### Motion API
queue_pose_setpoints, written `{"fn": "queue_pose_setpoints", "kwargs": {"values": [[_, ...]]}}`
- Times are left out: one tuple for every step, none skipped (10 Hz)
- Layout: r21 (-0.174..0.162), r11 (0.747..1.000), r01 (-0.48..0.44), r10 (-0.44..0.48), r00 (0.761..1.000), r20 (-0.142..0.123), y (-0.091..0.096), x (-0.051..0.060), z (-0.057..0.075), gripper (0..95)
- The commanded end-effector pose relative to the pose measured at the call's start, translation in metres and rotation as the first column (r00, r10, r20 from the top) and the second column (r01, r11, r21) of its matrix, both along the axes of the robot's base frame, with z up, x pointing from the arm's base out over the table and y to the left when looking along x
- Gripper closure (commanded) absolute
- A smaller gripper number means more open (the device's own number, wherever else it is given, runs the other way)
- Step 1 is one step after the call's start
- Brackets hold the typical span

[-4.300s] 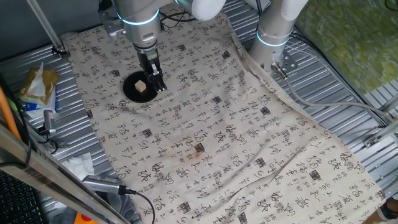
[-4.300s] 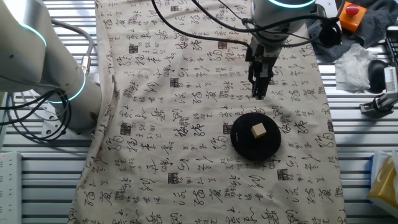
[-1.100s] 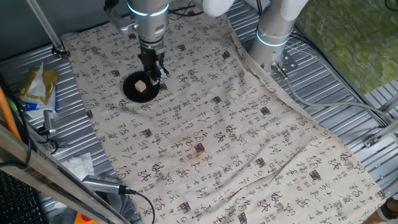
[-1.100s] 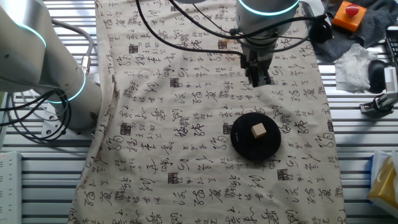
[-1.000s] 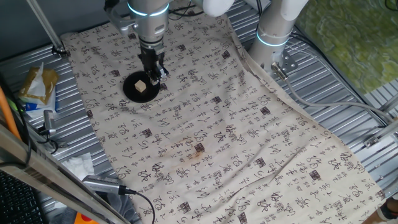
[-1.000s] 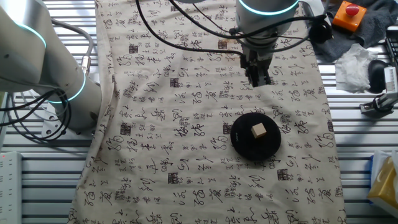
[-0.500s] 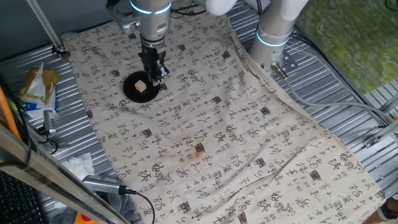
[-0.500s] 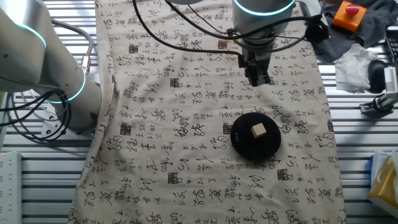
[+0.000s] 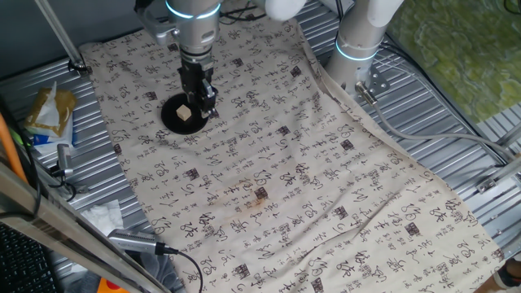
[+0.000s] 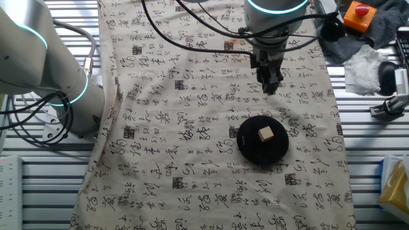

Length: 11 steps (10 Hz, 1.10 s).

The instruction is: Remove the object from the scale

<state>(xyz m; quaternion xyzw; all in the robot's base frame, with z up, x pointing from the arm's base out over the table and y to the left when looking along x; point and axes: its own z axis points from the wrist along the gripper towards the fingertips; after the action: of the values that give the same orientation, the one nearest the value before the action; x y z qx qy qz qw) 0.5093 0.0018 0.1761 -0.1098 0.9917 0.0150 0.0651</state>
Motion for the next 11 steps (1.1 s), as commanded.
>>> {"fn": "queue_pose_setpoints", "kwargs": {"values": [[-0.003, 1.0, -0.019, 0.019, 1.0, 0.012, -0.003, 0.002, -0.005, 19.0], [-0.004, 1.0, -0.025, 0.025, 1.0, 0.017, -0.006, 0.003, -0.008, 19.0], [-0.005, 0.999, -0.036, 0.036, 0.999, 0.022, -0.009, 0.004, -0.012, 19.0], [-0.007, 0.999, -0.046, 0.047, 0.999, 0.024, -0.012, 0.005, -0.015, 19.0], [-0.009, 0.998, -0.056, 0.056, 0.998, 0.027, -0.014, 0.006, -0.02, 19.0], [-0.009, 0.998, -0.059, 0.059, 0.998, 0.029, -0.016, 0.007, -0.023, 19.0], [-0.017, 0.997, -0.08, 0.08, 0.996, 0.028, -0.02, 0.011, -0.025, 19.0], [-0.022, 0.995, -0.099, 0.1, 0.995, 0.027, -0.024, 0.014, -0.027, 19.0], [-0.024, 0.993, -0.119, 0.12, 0.992, 0.028, -0.029, 0.018, -0.029, 19.0], [-0.024, 0.991, -0.132, 0.132, 0.991, 0.028, -0.033, 0.021, -0.03, 19.0], [-0.025, 0.991, -0.134, 0.135, 0.99, 0.028, -0.035, 0.023, -0.031, 19.0]]}}
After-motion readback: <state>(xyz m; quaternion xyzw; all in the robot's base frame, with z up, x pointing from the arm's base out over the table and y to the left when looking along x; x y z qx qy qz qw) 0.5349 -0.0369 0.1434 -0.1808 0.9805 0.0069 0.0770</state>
